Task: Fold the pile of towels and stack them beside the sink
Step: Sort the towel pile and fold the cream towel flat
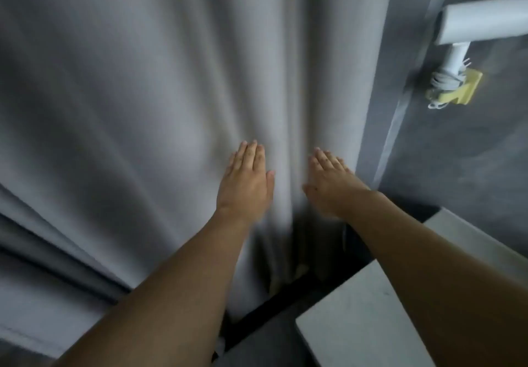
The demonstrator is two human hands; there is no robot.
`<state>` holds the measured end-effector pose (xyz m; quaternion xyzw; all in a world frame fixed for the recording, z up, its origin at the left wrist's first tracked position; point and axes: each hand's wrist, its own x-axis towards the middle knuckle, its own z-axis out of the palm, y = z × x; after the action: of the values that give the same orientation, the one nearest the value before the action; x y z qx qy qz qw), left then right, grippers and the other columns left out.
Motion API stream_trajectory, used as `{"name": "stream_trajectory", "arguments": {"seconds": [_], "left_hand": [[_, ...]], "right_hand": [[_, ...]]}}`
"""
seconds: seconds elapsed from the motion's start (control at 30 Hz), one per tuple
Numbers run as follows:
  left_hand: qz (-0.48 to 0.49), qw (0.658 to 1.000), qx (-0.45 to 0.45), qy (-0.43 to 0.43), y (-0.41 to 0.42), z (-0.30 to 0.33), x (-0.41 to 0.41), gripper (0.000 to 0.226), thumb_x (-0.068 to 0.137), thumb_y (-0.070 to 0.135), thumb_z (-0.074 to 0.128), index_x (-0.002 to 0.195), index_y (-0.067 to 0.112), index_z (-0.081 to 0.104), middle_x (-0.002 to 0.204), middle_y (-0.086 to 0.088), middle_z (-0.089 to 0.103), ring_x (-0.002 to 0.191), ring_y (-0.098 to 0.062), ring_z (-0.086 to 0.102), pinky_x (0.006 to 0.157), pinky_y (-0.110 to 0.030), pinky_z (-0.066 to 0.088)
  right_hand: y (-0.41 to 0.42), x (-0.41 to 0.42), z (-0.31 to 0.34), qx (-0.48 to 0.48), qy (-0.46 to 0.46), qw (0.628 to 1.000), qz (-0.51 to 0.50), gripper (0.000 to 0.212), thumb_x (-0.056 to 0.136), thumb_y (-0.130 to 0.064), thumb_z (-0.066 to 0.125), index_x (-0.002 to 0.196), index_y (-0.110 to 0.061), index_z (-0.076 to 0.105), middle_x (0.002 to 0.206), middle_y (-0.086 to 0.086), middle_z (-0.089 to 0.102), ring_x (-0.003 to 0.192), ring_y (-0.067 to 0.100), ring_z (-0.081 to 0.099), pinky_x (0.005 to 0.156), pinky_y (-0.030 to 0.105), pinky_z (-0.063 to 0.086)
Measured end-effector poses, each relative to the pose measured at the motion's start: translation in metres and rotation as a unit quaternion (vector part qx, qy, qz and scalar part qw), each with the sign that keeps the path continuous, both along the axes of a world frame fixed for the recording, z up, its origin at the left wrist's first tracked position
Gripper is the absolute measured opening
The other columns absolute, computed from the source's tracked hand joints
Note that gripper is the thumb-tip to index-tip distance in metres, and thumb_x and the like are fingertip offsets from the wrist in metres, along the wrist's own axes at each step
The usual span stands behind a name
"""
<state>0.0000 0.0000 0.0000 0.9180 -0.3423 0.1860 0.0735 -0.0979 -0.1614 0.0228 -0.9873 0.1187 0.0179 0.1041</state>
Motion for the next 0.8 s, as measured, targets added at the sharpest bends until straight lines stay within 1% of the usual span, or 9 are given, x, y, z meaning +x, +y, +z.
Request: {"name": "stream_trajectory", "arguments": {"seconds": [0.1, 0.23, 0.33, 0.43, 0.5, 0.63, 0.8], "left_hand": [[-0.053, 0.998, 0.015, 0.030, -0.023, -0.032, -0.012, 0.058, 0.105, 0.033, 0.033, 0.153, -0.001, 0.027, 0.160, -0.018, 0.028, 0.151, -0.030, 0.018, 0.124, -0.039, 0.010], [-0.122, 0.987, 0.061, 0.086, -0.044, -0.083, -0.034, 0.060, 0.105, 0.036, 0.026, 0.154, 0.002, 0.023, 0.162, -0.016, 0.024, 0.152, -0.028, 0.015, 0.125, -0.040, 0.013], [-0.161, 0.976, 0.081, 0.124, -0.059, -0.118, -0.048, 0.059, 0.106, 0.036, 0.028, 0.155, 0.004, 0.022, 0.163, -0.013, 0.021, 0.153, -0.026, 0.013, 0.125, -0.037, 0.008], [-0.200, 0.961, 0.080, 0.176, -0.075, -0.149, -0.065, 0.058, 0.107, 0.035, 0.029, 0.156, 0.005, 0.021, 0.164, -0.012, 0.019, 0.153, -0.024, 0.010, 0.124, -0.036, 0.004], [-0.226, 0.949, 0.087, 0.199, -0.087, -0.169, -0.075, 0.058, 0.107, 0.035, 0.027, 0.156, 0.006, 0.019, 0.165, -0.011, 0.017, 0.153, -0.024, 0.007, 0.125, -0.036, 0.003], [-0.275, 0.924, 0.131, 0.230, -0.104, -0.203, -0.098, 0.058, 0.106, 0.034, 0.026, 0.156, 0.006, 0.017, 0.165, -0.010, 0.015, 0.154, -0.023, 0.005, 0.124, -0.035, 0.000], [-0.359, 0.892, 0.164, 0.221, -0.118, -0.218, -0.142, 0.057, 0.106, 0.029, 0.029, 0.155, 0.002, 0.021, 0.164, -0.013, 0.020, 0.153, -0.025, 0.008, 0.123, -0.034, -0.001]], "right_hand": [[-0.019, -0.021, -0.036, -0.003, 0.020, 0.999, -0.030, 0.065, 0.104, -0.036, 0.026, 0.155, -0.010, -0.006, 0.162, 0.008, -0.015, 0.149, 0.023, -0.014, 0.115, 0.033, -0.011], [-0.038, -0.057, -0.102, 0.011, 0.040, 0.994, -0.099, 0.067, 0.104, -0.039, 0.026, 0.154, -0.011, -0.007, 0.162, 0.007, -0.015, 0.148, 0.023, -0.016, 0.108, 0.031, -0.016], [-0.043, -0.088, -0.142, 0.034, 0.074, 0.986, -0.147, 0.067, 0.104, -0.041, 0.026, 0.154, -0.012, -0.008, 0.161, 0.007, -0.017, 0.148, 0.022, -0.017, 0.108, 0.031, -0.016], [-0.040, -0.118, -0.177, 0.056, 0.104, 0.974, -0.192, 0.068, 0.104, -0.042, 0.026, 0.154, -0.014, -0.009, 0.161, 0.006, -0.018, 0.147, 0.022, -0.018, 0.108, 0.032, -0.015], [-0.038, -0.136, -0.194, 0.064, 0.117, 0.965, -0.227, 0.067, 0.104, -0.041, 0.025, 0.154, -0.013, -0.010, 0.161, 0.006, -0.019, 0.147, 0.023, -0.018, 0.108, 0.031, -0.016], [-0.034, -0.181, -0.216, 0.093, 0.137, 0.941, -0.295, 0.066, 0.104, -0.039, 0.024, 0.154, -0.012, -0.010, 0.160, 0.007, -0.019, 0.147, 0.022, -0.018, 0.111, 0.032, -0.015], [-0.019, -0.240, -0.226, 0.141, 0.141, 0.907, -0.371, 0.066, 0.104, -0.034, 0.027, 0.154, -0.010, -0.007, 0.161, 0.006, -0.016, 0.149, 0.020, -0.015, 0.117, 0.032, -0.011]]}}
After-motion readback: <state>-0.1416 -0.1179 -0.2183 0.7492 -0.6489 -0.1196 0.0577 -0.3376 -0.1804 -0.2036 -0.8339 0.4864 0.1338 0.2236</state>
